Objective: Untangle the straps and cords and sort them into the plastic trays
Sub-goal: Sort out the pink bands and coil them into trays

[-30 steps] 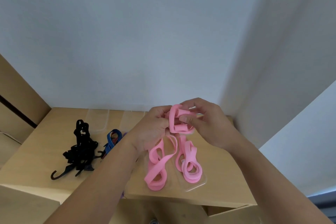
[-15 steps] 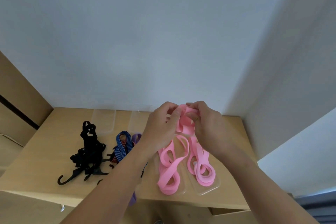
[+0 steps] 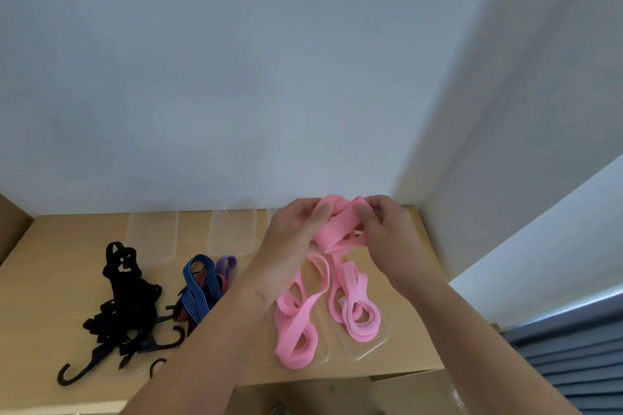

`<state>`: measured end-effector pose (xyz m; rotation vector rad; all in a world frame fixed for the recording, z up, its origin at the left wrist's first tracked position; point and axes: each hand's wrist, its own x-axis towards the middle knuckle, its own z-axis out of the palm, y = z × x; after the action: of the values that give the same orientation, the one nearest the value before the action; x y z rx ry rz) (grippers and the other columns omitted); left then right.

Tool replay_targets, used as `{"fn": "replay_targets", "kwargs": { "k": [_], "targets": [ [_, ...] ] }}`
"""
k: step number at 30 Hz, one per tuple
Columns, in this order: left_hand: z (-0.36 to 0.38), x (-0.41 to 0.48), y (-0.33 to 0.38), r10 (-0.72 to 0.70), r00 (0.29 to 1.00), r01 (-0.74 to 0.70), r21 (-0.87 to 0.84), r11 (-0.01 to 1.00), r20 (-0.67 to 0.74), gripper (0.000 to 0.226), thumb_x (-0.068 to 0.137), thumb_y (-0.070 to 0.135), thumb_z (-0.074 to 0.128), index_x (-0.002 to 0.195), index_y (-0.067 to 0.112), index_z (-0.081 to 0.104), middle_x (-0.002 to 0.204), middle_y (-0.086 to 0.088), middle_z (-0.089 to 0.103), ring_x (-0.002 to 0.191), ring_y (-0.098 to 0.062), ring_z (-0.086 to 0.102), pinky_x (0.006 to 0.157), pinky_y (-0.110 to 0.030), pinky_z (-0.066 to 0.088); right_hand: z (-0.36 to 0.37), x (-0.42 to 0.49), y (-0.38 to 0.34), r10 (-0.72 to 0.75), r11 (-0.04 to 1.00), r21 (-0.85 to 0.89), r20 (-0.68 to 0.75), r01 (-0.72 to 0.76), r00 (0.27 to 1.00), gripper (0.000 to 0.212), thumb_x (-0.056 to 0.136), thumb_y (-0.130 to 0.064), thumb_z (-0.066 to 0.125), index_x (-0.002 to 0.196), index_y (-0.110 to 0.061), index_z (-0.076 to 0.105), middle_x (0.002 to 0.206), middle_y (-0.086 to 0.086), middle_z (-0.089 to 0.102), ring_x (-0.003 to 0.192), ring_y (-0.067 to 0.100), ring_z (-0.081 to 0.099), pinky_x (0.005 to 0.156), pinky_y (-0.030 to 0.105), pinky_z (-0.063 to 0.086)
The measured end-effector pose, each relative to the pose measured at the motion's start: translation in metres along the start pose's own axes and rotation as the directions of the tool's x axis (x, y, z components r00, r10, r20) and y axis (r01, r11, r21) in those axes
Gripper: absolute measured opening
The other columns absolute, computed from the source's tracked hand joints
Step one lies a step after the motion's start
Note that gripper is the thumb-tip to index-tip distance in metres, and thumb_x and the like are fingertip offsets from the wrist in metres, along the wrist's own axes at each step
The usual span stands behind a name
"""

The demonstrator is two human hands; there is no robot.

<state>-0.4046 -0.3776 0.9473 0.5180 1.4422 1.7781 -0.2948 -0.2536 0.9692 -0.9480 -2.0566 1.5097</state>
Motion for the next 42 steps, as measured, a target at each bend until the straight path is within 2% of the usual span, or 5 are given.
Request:
{"fn": "replay_targets", "kwargs": {
  "k": [4,15,28,36,42],
  "targets": [
    [-0.007,0.004,-0.011,-0.055,0.978,0.067,-0.048,0.997,0.203,0.048,0.086,0.013,0.079,0.132,0.008,0.064,0.129,-0.018,0.067,0.12,-0.037,0.066,0.1,-0.05,0.054,-0.001,0.006,0.009,0.059,0.996,0.063,-0.046,-0.056,0.997,0.021,0.104,-0.026,0.054,0.1,-0.013,0.069,0.088,0.008,0.075,0.085,0.029,0.071,0.077,0.041,0.061],
    [-0.016,0.025,-0.036,-0.13,0.99,0.137,0.122,0.983,-0.061,0.03,0.077,0.002,0.085,0.105,0.004,0.076,0.099,-0.02,0.076,0.094,-0.04,0.074,0.084,-0.051,0.061,-0.006,0.009,0.046,0.205,0.898,0.319,0.309,-0.304,0.929,0.027,0.095,-0.019,0.069,0.115,-0.003,0.063,0.104,0.013,0.076,0.096,0.029,0.074,0.083,0.041,0.06],
    [-0.012,0.108,-0.052,-0.289,0.957,0.29,0.013,0.957,-0.034,0.037,0.091,-0.002,0.069,0.128,0.003,0.066,0.12,-0.012,0.074,0.114,-0.029,0.07,0.099,-0.039,0.057,0.004,0.104,0.108,0.457,0.734,0.448,0.231,-0.511,0.859,0.022,0.093,-0.009,0.07,0.108,0.005,0.062,0.106,0.024,0.071,0.095,0.032,0.074,0.073,0.038,0.063],
    [-0.014,0.214,-0.097,-0.153,0.947,0.31,0.684,0.66,-0.282,0.041,0.09,-0.006,0.057,0.122,0.013,0.074,0.122,-0.001,0.072,0.114,-0.017,0.063,0.098,-0.027,0.05,0.03,0.151,0.153,0.58,0.727,0.25,0.274,-0.639,0.767,0.017,0.094,-0.014,0.069,0.097,0.004,0.068,0.095,0.023,0.073,0.079,0.032,0.076,0.085,0.052,0.06],
    [-0.011,0.243,-0.121,-0.053,0.972,0.229,0.866,0.444,-0.229,0.033,0.09,0.001,0.056,0.109,0.013,0.079,0.111,-0.002,0.077,0.105,-0.019,0.067,0.086,-0.024,0.047,0.031,0.166,0.168,0.398,0.895,-0.285,0.166,-0.343,0.902,0.018,0.096,-0.018,0.058,0.107,-0.008,0.068,0.092,0.012,0.073,0.068,0.02,0.074,0.068,0.04,0.062]
  ]
}}
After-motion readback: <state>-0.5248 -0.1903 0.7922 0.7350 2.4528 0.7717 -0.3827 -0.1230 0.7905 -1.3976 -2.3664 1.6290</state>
